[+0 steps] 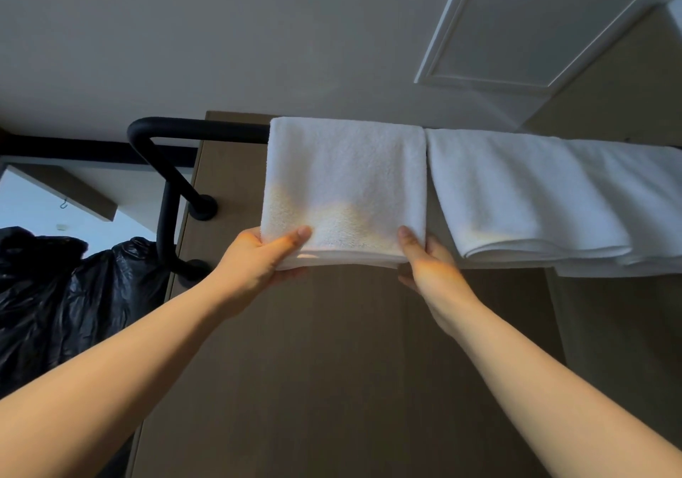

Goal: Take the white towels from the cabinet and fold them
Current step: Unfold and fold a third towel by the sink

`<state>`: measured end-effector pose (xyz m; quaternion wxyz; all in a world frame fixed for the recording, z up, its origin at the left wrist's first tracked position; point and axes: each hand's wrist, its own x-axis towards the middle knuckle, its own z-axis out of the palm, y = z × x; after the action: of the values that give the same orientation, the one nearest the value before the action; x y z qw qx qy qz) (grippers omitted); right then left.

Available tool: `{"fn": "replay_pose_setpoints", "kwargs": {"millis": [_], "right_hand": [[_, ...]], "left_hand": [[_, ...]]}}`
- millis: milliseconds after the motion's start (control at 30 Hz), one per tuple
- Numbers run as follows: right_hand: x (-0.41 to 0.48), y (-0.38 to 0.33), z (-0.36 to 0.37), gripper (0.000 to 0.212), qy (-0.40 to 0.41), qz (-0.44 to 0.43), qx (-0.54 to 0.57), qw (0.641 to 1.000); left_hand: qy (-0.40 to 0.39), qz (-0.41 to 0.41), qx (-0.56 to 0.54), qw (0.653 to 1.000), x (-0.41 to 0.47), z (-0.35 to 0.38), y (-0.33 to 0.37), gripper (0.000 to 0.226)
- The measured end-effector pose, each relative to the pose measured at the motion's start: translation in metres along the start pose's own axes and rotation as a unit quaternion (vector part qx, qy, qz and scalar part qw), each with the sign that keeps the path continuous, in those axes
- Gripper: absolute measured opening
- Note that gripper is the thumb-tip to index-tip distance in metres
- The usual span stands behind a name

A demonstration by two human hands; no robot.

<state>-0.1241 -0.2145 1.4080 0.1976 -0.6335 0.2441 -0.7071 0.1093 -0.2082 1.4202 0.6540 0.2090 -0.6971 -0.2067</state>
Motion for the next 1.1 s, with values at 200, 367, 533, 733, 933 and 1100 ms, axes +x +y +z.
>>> {"fn": "replay_pose_setpoints", "kwargs": {"millis": [200,367,533,733,933,1100], "right_hand": [[-0.006,-0.002,-0.001,0.019,-0.027,0.018,0.096,0.995],[-0.015,-0.003,0.002,0.012,0.001,-0.024,0.109,0.994],[-0.027,-0.006,0.008,0.004,0.064,-0.047,0.095,0.992],[-0.054,-0.008,0.01,0.013,0.16,0.007,0.09,0.983],[-0.071,-0.041,0.006,0.026,0.085,-0.221,-0.229,0.944],[-0.01,-0.091,0.026,0.027,-0.006,-0.343,-0.431,0.835]], "left_hand": [[0.016,0.007,0.003,1.0,-0.003,0.0,0.003,0.049],[0.054,0.005,0.003,0.999,-0.004,0.003,0.001,0.046],[0.088,0.018,0.034,0.995,-0.011,0.01,0.004,0.045],[0.152,-0.009,0.104,0.983,-0.015,0.012,0.016,0.072],[0.107,-0.037,0.113,0.987,-0.014,0.008,0.021,0.053],[0.082,-0.048,0.075,0.993,-0.015,0.008,0.022,0.045]]}}
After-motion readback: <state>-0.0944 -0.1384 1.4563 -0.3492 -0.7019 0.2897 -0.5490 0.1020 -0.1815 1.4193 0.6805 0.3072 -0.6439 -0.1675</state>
